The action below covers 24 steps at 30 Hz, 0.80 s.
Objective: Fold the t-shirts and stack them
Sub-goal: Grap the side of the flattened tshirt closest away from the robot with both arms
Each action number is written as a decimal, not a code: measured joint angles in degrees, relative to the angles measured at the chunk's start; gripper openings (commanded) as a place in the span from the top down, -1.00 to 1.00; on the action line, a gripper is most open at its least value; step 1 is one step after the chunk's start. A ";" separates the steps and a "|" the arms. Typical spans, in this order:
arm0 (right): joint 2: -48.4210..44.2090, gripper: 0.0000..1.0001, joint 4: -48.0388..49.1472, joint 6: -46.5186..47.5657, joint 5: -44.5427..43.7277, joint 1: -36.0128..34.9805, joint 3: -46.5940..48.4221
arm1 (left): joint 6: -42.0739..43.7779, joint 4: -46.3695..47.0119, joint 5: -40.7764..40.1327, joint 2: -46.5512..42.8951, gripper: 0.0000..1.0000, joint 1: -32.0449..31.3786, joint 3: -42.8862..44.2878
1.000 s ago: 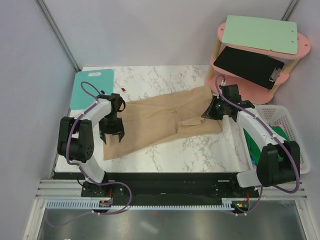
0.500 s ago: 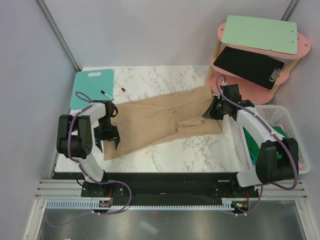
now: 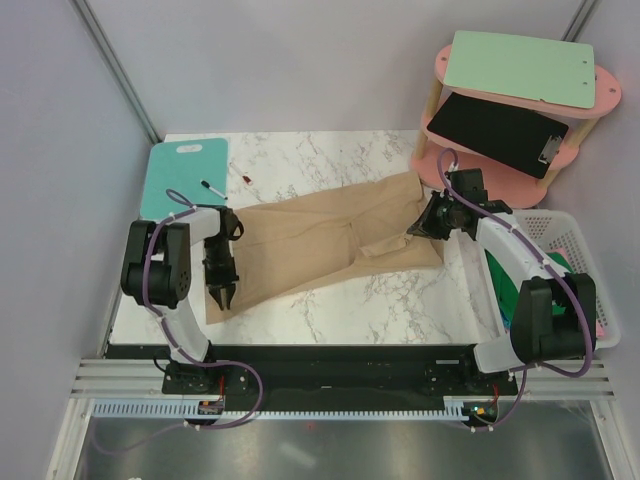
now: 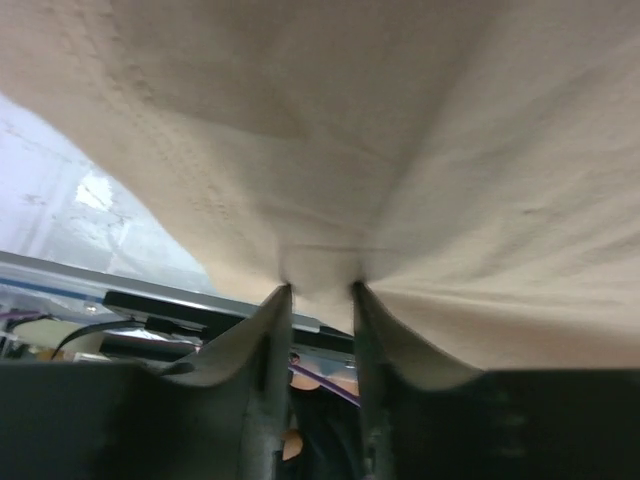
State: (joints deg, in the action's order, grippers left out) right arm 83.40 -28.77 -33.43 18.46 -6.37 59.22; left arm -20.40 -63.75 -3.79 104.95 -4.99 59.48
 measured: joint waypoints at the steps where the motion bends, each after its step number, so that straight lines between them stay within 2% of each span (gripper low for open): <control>1: 0.02 0.97 0.20 0.00 0.15 0.13 -0.15 | -0.09 0.00 0.02 0.15 0.69 -0.24 0.00; 2: 0.02 0.97 0.39 -0.02 0.22 0.20 -0.31 | 0.11 0.09 0.00 0.35 0.90 -0.50 -0.02; 3: 0.02 0.97 0.57 -0.02 0.35 0.26 -0.48 | 0.15 0.04 0.00 0.46 0.96 -0.68 -0.04; 12: 0.02 0.97 1.20 -0.02 1.03 0.52 -1.05 | 0.15 0.35 -0.13 -0.11 0.96 -0.83 -0.15; 24: 0.02 0.97 2.40 -0.96 1.05 0.66 -1.64 | 0.22 0.79 0.07 -6.71 0.96 -0.83 1.11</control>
State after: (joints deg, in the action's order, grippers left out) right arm 83.42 -26.37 -34.39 19.51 -5.72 57.58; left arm -20.18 -62.96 -3.73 98.24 -5.82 60.60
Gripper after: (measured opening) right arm 0.016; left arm 0.028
